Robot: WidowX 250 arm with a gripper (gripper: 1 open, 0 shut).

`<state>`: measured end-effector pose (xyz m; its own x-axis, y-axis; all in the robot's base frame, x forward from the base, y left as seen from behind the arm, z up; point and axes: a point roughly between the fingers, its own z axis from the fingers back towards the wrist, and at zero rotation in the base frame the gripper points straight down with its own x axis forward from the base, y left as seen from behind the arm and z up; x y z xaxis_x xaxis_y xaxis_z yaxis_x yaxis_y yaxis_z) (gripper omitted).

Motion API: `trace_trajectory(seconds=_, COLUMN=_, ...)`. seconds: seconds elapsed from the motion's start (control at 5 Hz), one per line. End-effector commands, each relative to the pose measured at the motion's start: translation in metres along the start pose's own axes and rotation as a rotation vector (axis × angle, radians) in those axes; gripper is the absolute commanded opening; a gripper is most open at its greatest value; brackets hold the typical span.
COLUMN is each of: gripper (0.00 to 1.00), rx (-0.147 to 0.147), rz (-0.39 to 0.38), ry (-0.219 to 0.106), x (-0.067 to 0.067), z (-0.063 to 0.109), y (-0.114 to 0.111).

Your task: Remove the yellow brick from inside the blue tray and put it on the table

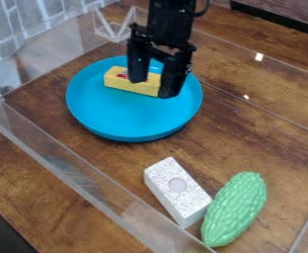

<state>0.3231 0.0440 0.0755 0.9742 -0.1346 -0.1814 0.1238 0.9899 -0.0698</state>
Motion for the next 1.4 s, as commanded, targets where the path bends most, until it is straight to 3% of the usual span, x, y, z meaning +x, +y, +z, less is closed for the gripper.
trace_trajectory(seconds=0.0, gripper=1.0, rx=0.011, rz=0.024, ry=-0.067, x=0.006, z=0.017, y=0.012)
trace_trajectory(seconds=0.8, gripper=1.0, rx=0.003, rz=0.031, ry=-0.089, x=0.011, z=0.018, y=0.02)
trace_trajectory(seconds=1.0, gripper=0.0, rx=0.01, rz=0.026, ry=-0.083, x=0.014, z=0.012, y=0.024)
trace_trajectory(seconds=1.2, gripper=0.0, rx=0.016, rz=0.021, ry=-0.081, x=0.015, z=0.01, y=0.025)
